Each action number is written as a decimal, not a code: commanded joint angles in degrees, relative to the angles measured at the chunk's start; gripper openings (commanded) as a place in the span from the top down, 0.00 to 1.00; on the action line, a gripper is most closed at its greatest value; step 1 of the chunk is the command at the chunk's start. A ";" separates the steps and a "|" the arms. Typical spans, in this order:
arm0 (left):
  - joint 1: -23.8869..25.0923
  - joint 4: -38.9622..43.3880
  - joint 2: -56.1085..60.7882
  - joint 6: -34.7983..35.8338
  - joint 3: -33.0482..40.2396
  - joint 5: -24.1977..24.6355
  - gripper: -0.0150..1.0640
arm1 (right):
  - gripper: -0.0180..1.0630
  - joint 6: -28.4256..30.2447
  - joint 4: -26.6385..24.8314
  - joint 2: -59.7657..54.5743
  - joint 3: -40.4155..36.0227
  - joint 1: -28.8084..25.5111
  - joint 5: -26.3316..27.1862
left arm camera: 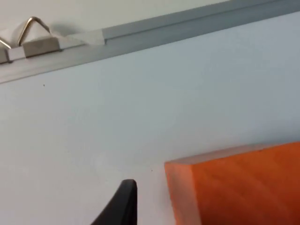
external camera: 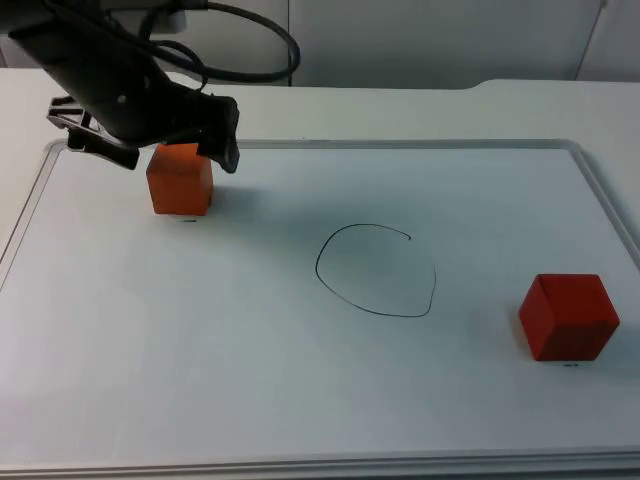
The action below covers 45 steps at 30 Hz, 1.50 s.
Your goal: Pick up one cube with the left hand and another cube with the right hand. First place the cube in the right hand at the target position, then stack the cube in the left hand on top.
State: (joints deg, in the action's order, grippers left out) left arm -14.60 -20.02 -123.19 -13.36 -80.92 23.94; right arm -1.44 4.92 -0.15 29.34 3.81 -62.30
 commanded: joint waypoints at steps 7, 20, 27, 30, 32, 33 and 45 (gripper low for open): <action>-0.39 0.24 -2.07 0.40 -0.54 -1.85 0.02 | 0.01 -0.12 0.72 0.15 -0.32 -0.46 0.62; -0.39 0.48 -2.83 0.04 -0.54 -2.17 0.02 | 0.01 -0.12 0.82 0.15 -0.32 -0.46 0.62; -0.50 0.48 -3.22 0.04 -0.54 -2.38 0.31 | 0.01 -0.12 0.82 0.15 -0.32 -0.46 0.62; -0.50 0.48 -3.22 0.04 -0.54 -2.38 0.53 | 0.01 -0.12 0.82 0.15 -0.32 -0.46 0.62; -0.50 -0.31 -2.91 0.04 -0.54 -1.32 0.71 | 0.01 -0.12 0.82 0.15 -0.32 -0.46 0.62; -0.50 -0.82 -2.23 0.04 -0.67 -0.03 0.79 | 0.01 -0.12 0.82 0.15 -0.32 -0.46 0.62; -0.50 -0.09 20.50 0.42 -4.66 11.06 0.97 | 0.01 -0.12 0.82 0.15 -0.32 -0.46 0.62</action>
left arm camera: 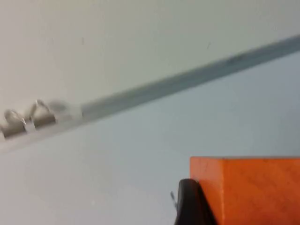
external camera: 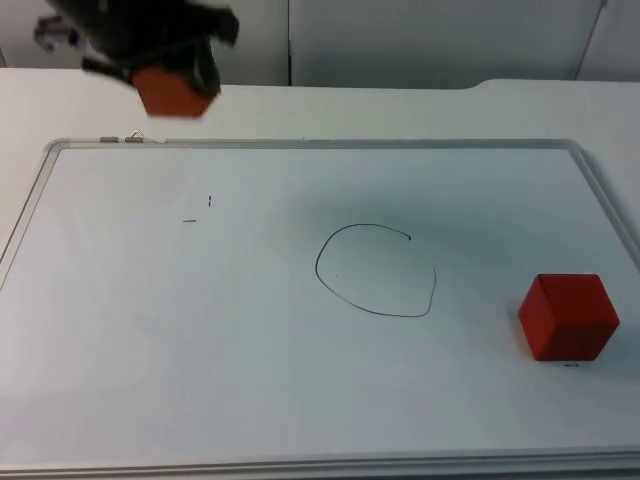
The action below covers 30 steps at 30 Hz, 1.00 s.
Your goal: Pick up one cube with the left hand and another cube with the right hand. First place the cube in the right hand at the target position, then stack the cube in the left hand on top.
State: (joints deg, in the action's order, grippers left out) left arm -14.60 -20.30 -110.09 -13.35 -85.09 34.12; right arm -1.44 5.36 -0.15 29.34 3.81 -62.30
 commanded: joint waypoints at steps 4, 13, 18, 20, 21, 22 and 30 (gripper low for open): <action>-0.50 1.71 17.32 0.41 -0.18 1.41 0.97 | 0.01 -0.12 0.38 0.15 -0.32 -0.46 0.62; -0.50 10.08 36.91 4.40 0.15 8.66 0.97 | 0.01 -0.12 0.38 0.15 -0.32 -0.46 0.62; -0.50 14.31 46.62 8.20 6.31 8.64 0.97 | 0.01 -0.12 0.38 0.15 -0.32 -0.46 0.62; -0.50 14.73 51.58 8.46 11.75 7.77 0.97 | 0.01 0.10 0.28 0.15 -0.32 -0.46 0.62; -0.50 15.02 55.24 9.10 15.46 7.07 0.97 | 0.01 0.10 0.28 0.15 -0.32 -0.46 0.62; -0.50 15.02 55.24 9.10 15.46 7.07 0.97 | 0.01 0.10 0.28 0.15 -0.32 -0.46 0.62; -0.50 16.55 73.96 12.51 40.76 0.28 0.97 | 0.01 0.10 0.28 0.15 -0.32 -0.46 0.62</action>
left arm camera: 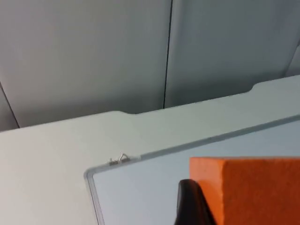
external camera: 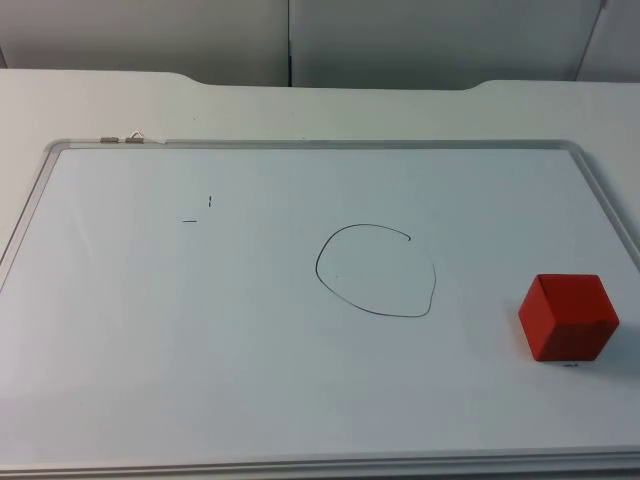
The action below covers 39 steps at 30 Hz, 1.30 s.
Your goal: Pick up one cube with the left hand and another cube with the right hand. First place the cube in the right hand at the target position, then stack the cube in the left hand on top.
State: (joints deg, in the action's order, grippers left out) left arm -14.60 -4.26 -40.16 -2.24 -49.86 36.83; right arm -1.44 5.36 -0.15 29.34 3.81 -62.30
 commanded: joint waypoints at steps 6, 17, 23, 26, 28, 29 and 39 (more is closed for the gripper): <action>-0.50 0.51 10.54 1.40 14.13 -2.48 0.97 | 0.01 0.10 0.28 0.15 -0.32 -0.46 0.62; -0.50 2.26 15.47 1.40 18.54 -2.49 0.97 | 0.02 5.96 -5.36 0.15 0.57 -0.46 1.29; -0.50 2.14 15.47 1.40 18.53 -2.60 0.97 | 0.02 9.55 -11.54 -7.55 2.85 -0.46 4.06; -0.50 2.03 15.47 1.40 18.53 -2.60 0.97 | 0.02 13.39 -16.21 -12.13 3.80 -0.46 8.38; -0.50 2.03 15.47 1.40 18.53 -2.60 0.97 | 0.03 16.97 -21.33 -18.58 5.36 -0.46 13.00; -0.50 2.03 15.47 1.40 18.53 -2.60 0.97 | 0.04 17.10 -22.21 -21.79 6.20 -0.46 13.96; -0.50 1.91 15.47 1.40 18.53 -2.71 0.97 | 0.07 21.00 -30.53 -45.41 14.05 -0.46 16.31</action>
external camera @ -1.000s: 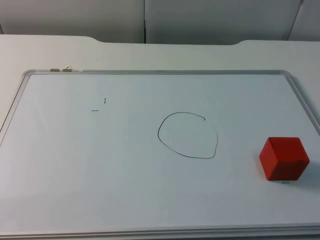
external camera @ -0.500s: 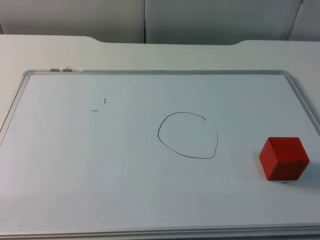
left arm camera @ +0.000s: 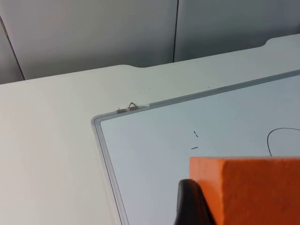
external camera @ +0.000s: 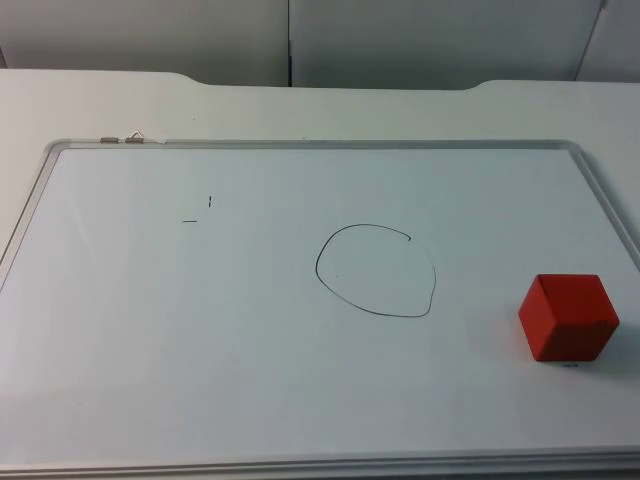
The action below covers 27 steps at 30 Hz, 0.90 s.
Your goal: Pick up one cube with the left hand and another cube with the right hand. First place the cube in the right hand at the target position, then stack the cube in the left hand on top.
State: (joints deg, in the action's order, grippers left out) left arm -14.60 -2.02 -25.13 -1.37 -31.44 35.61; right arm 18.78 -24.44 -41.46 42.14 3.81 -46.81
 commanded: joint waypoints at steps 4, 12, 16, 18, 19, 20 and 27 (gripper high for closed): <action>-0.50 -0.32 0.43 0.53 0.11 -1.48 0.97 | 0.07 -1.09 -0.43 -12.91 1.59 -0.46 1.52; -0.50 -0.32 0.43 0.53 0.11 -1.48 0.97 | 0.07 -14.04 11.06 -24.80 1.59 5.53 5.01; -0.50 -0.71 0.43 0.53 0.11 -1.48 0.97 | 0.07 -30.68 24.76 -30.68 1.59 13.90 9.35; -0.50 -0.82 0.43 0.53 0.11 -1.48 0.97 | 0.07 -33.57 27.67 -31.77 1.59 15.50 9.95; -0.50 -0.82 0.43 0.53 0.11 -1.48 0.97 | 0.07 -36.93 30.41 -33.23 1.59 16.67 10.44; -0.50 -0.82 0.43 0.53 0.11 -1.48 0.97 | 0.07 -39.87 32.36 -34.66 1.59 17.97 10.92; -0.50 -0.82 0.43 0.53 0.11 -1.48 0.97 | 0.07 -48.69 38.38 -41.95 1.59 21.46 15.51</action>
State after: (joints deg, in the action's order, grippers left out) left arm -14.60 -2.36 -25.13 -1.27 -31.44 35.44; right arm -28.13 12.36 -83.11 43.23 24.76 -32.52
